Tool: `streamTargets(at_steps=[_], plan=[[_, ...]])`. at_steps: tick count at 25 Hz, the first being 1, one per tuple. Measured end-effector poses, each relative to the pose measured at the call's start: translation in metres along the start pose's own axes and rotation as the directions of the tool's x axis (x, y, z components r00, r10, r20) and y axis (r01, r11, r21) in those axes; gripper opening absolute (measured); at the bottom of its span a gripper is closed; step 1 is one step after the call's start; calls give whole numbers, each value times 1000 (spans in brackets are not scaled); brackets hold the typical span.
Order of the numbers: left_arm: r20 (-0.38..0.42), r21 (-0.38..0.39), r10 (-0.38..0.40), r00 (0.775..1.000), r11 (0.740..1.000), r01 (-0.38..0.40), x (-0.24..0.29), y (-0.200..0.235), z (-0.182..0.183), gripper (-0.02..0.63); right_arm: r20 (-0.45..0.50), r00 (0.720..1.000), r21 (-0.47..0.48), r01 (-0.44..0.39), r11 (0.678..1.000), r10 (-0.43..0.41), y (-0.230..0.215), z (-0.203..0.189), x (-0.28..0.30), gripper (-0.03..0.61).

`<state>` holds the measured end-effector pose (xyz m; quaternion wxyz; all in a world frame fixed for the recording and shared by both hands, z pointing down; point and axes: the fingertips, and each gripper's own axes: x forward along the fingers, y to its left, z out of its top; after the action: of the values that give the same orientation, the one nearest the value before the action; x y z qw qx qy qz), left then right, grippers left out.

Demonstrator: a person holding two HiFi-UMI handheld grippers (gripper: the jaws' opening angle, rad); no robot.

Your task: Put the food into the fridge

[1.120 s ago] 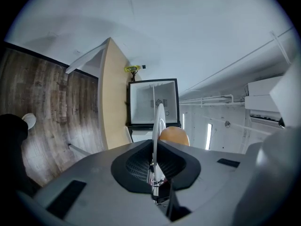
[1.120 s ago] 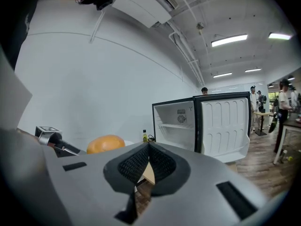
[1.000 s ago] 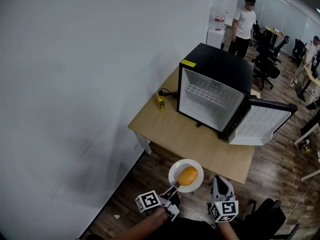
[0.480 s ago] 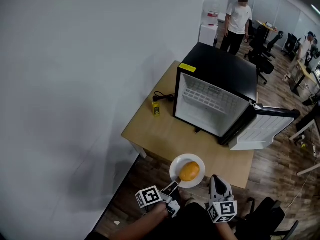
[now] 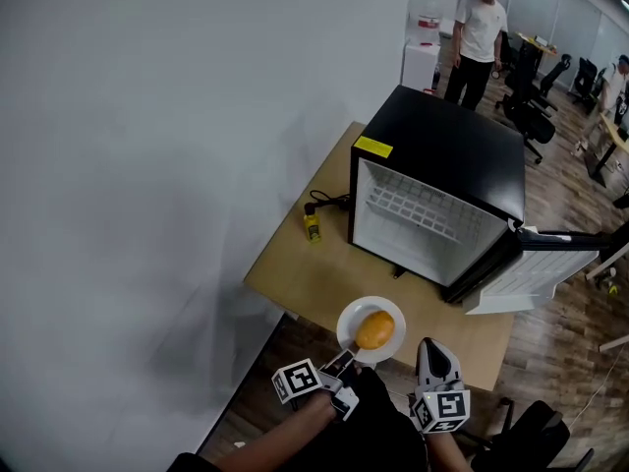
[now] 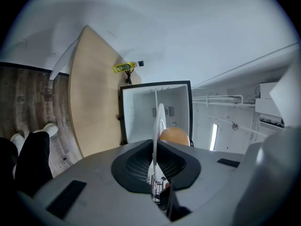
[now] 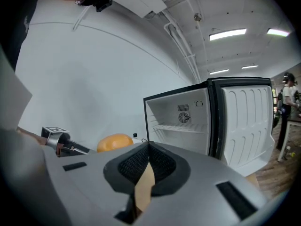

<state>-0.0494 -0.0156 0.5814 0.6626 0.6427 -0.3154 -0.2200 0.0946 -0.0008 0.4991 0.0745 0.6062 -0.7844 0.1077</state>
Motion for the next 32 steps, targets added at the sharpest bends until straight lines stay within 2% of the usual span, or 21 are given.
streamTargets(at_steps=[7,11,14,19,22,26,32], plan=[[3,18,6,1000,1000,-6,58,1,37,26,7,1000,11,0,1000,0,-37,15,64,60],[-2,25,4,1000,1000,-4,92,5,57,26,31,999,-1,-36,999,36,-49,23,99,60],[-18,34,1,1000,999,-1,113,7,65,28,30,999,-15,-43,999,44,-56,28,118,60],[-35,14,17,999,1000,-17,146,18,78,28,22,999,18,-29,999,29,-71,28,143,60],[-53,27,22,998,999,-21,162,23,84,28,9,1000,22,-22,1000,22,-81,25,156,60],[-33,31,-5,999,1000,6,180,29,96,28,-19,999,56,-32,998,33,-89,23,174,60],[-9,58,-24,1000,998,24,209,44,112,28,-39,998,55,-41,998,43,-98,20,198,60]])
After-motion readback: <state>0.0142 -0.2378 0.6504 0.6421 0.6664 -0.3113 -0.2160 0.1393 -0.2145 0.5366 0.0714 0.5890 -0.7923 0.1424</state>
